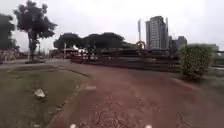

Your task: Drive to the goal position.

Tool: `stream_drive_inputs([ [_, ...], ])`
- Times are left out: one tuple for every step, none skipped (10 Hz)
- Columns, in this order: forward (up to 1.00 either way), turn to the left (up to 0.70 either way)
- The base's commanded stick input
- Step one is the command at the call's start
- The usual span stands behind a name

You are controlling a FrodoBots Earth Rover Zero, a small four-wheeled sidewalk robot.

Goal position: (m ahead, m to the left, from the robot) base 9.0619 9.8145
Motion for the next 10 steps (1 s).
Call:
stream_drive_inputs([
  [1.00, 0.00],
  [1.00, 0.00],
  [1.00, 0.00],
  [1.00, 0.00],
  [1.00, 0.00],
  [1.00, 0.00],
  [1.00, 0.00],
  [1.00, 0.00],
  [1.00, 0.00],
  [1.00, 0.00],
])
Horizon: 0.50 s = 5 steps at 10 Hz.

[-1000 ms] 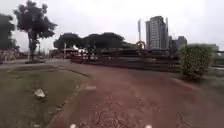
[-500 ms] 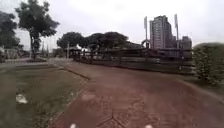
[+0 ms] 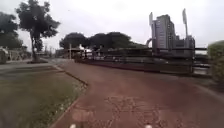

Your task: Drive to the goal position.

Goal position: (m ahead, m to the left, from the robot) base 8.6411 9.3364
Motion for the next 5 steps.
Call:
stream_drive_inputs([
  [1.00, 0.00],
  [1.00, 0.00],
  [1.00, 0.00],
  [1.00, 0.00],
  [1.00, 0.00],
])
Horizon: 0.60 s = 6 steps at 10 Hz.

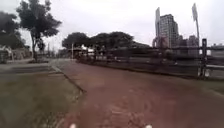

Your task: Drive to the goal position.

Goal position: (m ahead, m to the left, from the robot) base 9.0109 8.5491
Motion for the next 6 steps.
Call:
stream_drive_inputs([
  [1.00, 0.00],
  [1.00, 0.00],
  [1.00, 0.00],
  [1.00, 0.00],
  [1.00, 0.00],
  [1.00, 0.00],
])
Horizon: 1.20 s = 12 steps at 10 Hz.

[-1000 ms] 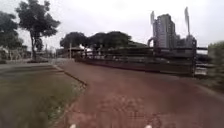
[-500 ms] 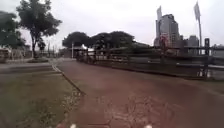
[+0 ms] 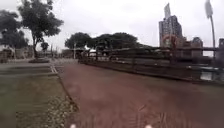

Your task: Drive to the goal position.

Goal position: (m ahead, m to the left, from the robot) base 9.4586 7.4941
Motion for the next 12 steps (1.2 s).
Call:
stream_drive_inputs([
  [1.00, 0.00],
  [1.00, 0.00],
  [1.00, 0.18],
  [1.00, 0.39],
  [1.00, 0.40],
  [1.00, 0.40],
  [1.00, 0.16],
  [1.00, 0.00],
  [1.00, 0.00],
  [1.00, 0.00],
  [1.00, 0.00],
  [1.00, 0.00],
])
